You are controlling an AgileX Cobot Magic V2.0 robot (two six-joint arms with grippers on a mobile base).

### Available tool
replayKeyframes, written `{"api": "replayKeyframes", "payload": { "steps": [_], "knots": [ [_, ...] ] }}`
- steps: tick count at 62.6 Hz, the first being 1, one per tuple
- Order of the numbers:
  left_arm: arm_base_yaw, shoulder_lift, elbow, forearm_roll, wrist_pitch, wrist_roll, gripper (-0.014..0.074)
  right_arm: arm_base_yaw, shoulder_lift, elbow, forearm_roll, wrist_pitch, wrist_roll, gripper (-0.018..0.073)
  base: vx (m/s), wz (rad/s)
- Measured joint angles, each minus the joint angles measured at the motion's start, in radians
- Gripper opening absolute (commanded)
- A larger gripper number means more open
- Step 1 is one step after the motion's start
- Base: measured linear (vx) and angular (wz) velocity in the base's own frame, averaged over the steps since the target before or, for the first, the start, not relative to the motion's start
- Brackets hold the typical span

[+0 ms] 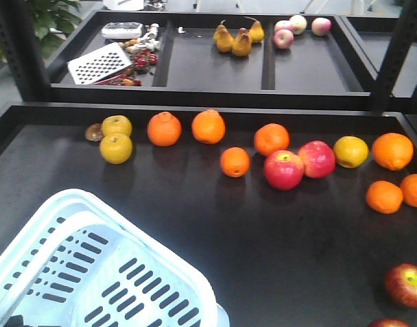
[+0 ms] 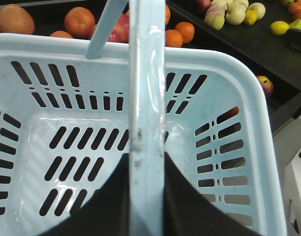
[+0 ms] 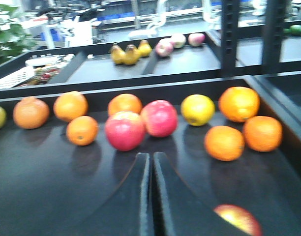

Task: Pick three apples into basket with both arms
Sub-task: 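Drive the base up to the fruit table edge holding the basket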

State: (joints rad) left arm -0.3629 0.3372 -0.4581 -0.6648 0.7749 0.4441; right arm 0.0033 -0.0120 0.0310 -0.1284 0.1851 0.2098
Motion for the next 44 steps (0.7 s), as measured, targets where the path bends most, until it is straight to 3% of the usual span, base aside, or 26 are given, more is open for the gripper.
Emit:
{"api": "replayKeyframes", "payload": {
  "steps": [44],
  "knots": [
    [0.000, 0.000, 0.000, 0.000, 0.000, 0.000, -0.0007, 0.000, 0.000, 0.000, 0.000, 0.000, 0.000, -0.0004, 0.03, -0.10]
  ]
}}
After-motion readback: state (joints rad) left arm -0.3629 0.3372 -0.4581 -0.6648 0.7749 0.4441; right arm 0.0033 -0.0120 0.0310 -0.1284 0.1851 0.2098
